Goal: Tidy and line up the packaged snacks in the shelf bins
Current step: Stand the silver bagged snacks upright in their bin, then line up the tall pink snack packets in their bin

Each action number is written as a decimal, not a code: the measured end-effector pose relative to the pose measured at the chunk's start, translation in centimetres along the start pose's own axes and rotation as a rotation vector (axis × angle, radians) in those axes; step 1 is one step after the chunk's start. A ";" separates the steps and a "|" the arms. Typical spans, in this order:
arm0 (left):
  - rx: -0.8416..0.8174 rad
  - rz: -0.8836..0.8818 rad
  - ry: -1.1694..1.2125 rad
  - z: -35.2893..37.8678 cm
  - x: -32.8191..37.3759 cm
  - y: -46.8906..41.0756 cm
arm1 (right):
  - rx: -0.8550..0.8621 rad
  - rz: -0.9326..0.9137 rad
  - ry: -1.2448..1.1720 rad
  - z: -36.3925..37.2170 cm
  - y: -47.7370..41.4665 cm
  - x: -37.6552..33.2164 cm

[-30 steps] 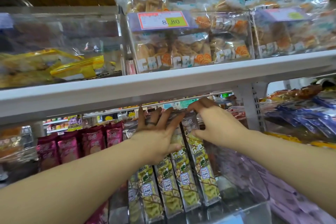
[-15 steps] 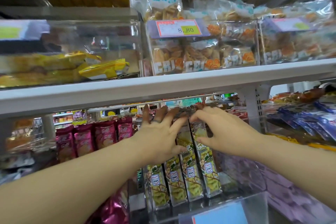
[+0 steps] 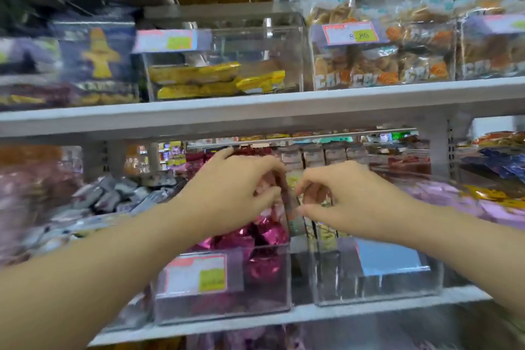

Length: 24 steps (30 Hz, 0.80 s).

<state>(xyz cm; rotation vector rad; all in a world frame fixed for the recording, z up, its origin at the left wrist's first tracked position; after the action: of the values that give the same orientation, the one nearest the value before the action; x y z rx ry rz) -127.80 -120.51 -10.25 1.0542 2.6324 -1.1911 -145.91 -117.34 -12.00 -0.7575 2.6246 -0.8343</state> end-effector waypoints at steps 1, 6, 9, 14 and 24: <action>-0.006 -0.026 -0.003 -0.4 -0.6 1.1 | -0.012 -0.017 -0.012 0.5 0.0 -0.7; -0.119 -0.114 -0.043 -1.7 -3.6 5.7 | -0.179 -0.059 0.104 2.3 -0.6 -2.7; -0.226 -0.106 -0.091 -1.8 -5.2 7.1 | -0.255 -0.106 0.230 3.0 -1.5 -3.5; -0.322 -0.069 0.011 -1.3 -6.4 7.0 | -0.402 -0.044 0.197 3.3 -3.5 -3.8; -0.472 0.025 0.230 1.5 -7.4 3.3 | -0.099 0.066 -0.116 2.1 -8.0 -1.4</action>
<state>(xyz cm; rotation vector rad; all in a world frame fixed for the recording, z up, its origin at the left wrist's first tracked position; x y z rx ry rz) -120.43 -124.14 -10.98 1.1717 2.8427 -0.4194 -140.75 -123.06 -8.74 -0.7176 2.5879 -0.6270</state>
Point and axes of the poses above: each hand's wrist, its own y-axis away from the middle knuckle, its own z-axis out of the palm, x = y × z, the point moved 1 cm from there along -y, towards the middle knuckle, and after that the axes turned 5 degrees about -y, right-handed, at the moved point
